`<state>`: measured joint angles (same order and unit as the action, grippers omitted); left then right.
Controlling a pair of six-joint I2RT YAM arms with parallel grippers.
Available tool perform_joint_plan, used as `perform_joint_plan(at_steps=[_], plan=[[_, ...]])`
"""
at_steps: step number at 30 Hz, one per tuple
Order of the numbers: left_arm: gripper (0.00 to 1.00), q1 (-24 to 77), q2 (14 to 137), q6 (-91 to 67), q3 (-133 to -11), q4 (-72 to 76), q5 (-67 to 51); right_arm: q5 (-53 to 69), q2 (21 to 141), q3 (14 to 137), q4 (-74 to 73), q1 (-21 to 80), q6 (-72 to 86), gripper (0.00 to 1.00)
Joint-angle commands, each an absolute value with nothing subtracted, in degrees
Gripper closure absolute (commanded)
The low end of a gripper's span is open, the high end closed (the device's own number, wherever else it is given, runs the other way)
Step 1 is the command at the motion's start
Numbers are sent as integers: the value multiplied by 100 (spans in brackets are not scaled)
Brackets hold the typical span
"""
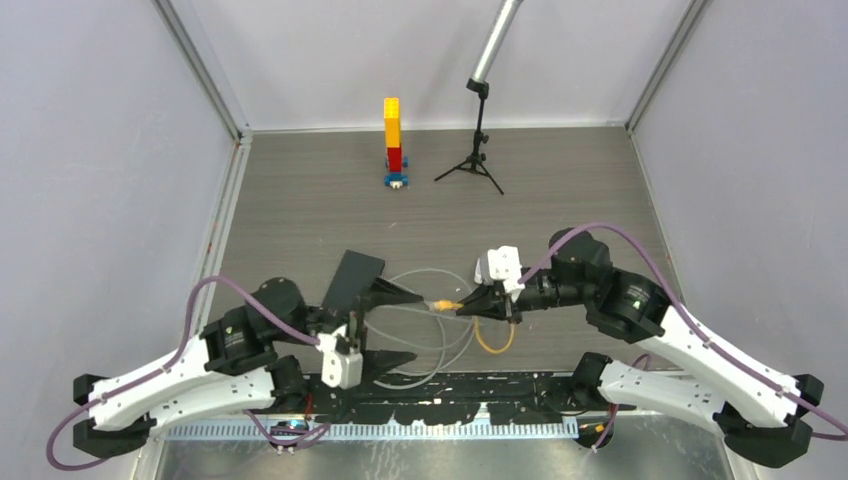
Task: Insert the plug into the switch port
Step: Pick up the connector from the center of the board, then adjust the connector at the center of the board.
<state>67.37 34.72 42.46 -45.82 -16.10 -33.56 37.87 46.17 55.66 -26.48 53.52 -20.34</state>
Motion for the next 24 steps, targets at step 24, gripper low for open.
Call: perform_joint_plan(at_steps=[24], plan=[[5,2999,5022,-3820,-5267,-3751,1570,-1590,5766,7131,-4996,5443,-627,100]])
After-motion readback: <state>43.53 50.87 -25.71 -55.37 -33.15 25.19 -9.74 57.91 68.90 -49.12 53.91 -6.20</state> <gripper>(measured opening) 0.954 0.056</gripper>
